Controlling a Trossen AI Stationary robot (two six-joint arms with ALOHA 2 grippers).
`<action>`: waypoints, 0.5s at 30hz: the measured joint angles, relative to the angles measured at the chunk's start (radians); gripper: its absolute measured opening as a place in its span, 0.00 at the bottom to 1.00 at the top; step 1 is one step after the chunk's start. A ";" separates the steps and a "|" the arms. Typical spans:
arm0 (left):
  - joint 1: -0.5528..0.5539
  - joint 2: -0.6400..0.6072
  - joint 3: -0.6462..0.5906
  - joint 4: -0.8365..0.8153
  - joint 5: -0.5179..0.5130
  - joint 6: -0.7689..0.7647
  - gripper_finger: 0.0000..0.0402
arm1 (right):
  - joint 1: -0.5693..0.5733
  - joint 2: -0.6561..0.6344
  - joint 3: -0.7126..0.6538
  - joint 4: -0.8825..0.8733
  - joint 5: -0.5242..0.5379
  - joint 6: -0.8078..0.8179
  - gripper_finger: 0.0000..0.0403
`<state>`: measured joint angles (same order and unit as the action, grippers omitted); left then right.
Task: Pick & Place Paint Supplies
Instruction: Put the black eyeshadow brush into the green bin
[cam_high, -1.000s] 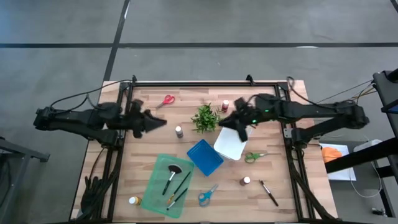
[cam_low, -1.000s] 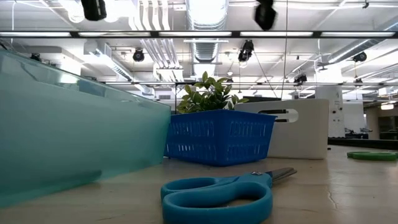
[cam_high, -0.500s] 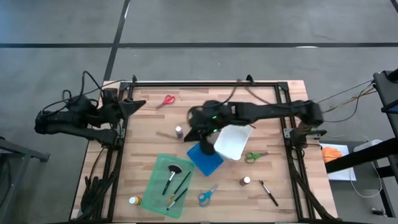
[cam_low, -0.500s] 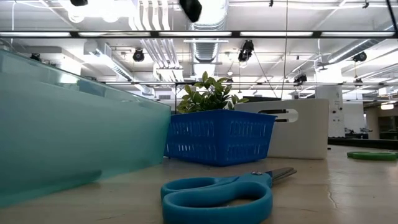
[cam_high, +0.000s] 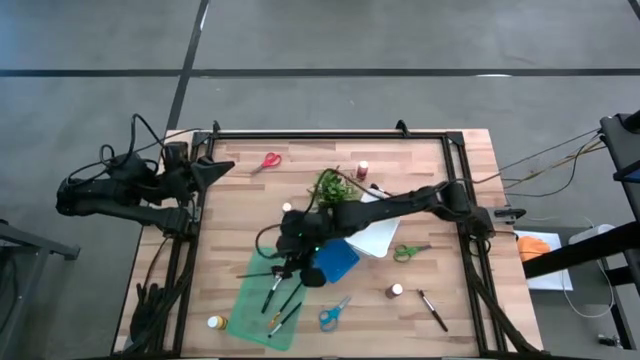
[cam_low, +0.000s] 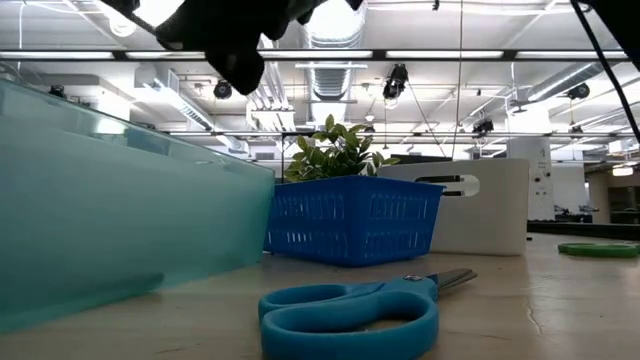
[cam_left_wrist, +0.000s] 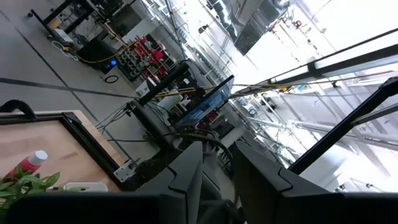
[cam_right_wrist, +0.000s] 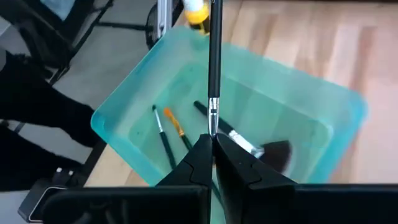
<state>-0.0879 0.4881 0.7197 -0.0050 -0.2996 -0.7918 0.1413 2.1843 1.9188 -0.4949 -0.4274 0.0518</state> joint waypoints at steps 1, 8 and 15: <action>0.000 0.000 0.000 0.000 0.000 0.003 0.25 | 0.008 0.017 0.023 -0.019 0.000 0.000 0.02; 0.000 0.000 0.000 -0.010 0.000 0.015 0.25 | 0.024 0.121 0.138 -0.138 -0.064 0.024 0.02; 0.000 0.000 0.000 -0.016 0.000 0.030 0.25 | 0.025 0.156 0.171 -0.164 -0.215 0.055 0.02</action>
<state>-0.0875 0.4881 0.7193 -0.0208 -0.2996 -0.7616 0.1663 2.3403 2.0903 -0.6588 -0.6424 0.1067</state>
